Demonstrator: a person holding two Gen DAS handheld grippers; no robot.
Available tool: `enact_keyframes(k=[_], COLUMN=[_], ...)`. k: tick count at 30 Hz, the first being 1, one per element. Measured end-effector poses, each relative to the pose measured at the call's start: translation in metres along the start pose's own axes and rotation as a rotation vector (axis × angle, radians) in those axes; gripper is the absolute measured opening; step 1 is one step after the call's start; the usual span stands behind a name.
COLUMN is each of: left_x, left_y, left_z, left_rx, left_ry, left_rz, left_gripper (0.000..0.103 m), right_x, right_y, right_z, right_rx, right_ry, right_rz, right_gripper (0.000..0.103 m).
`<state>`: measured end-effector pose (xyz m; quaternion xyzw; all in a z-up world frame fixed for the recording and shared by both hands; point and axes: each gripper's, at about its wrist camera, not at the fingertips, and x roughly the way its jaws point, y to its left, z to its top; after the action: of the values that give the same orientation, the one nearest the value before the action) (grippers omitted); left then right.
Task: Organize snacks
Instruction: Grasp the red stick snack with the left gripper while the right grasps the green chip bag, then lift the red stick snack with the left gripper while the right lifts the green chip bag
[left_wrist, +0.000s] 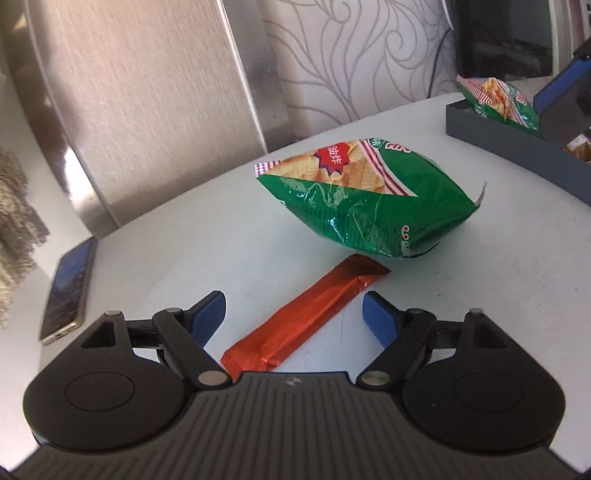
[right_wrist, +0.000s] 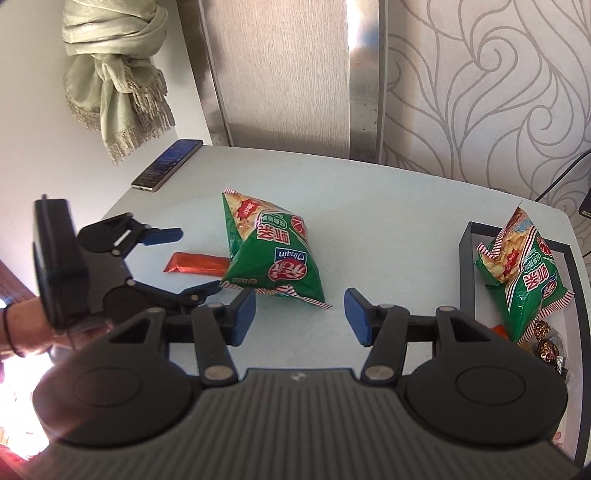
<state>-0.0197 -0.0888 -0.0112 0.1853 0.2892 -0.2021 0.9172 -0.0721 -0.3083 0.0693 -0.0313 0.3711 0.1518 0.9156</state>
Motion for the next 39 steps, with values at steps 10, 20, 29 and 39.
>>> enact_keyframes(k=[10,20,29,39], left_x=[-0.019,-0.041,-0.041,-0.041], left_y=[-0.009,-0.014,-0.016,-0.023], left_z=[-0.012,-0.029,-0.024,-0.021], left_rx=[-0.080,-0.142,-0.155,-0.142], left_ry=[0.000,0.018,0.033,0.031], left_rz=[-0.102,-0.081,-0.065,-0.024], left_gripper=[0.033,0.028,0.028,0.024], right_x=[0.030,0.120,0.116,0.045], right_y=[0.020,0.030,0.032,0.045], right_z=[0.033,0.047,0.034,0.025], right_rx=[-0.053,-0.122,-0.151,-0.135], right_ry=[0.010,0.158,0.155,0.045], right_rz=[0.010,-0.048,-0.022,0.013], right_gripper=[0.067,0.080,0.066,0.065])
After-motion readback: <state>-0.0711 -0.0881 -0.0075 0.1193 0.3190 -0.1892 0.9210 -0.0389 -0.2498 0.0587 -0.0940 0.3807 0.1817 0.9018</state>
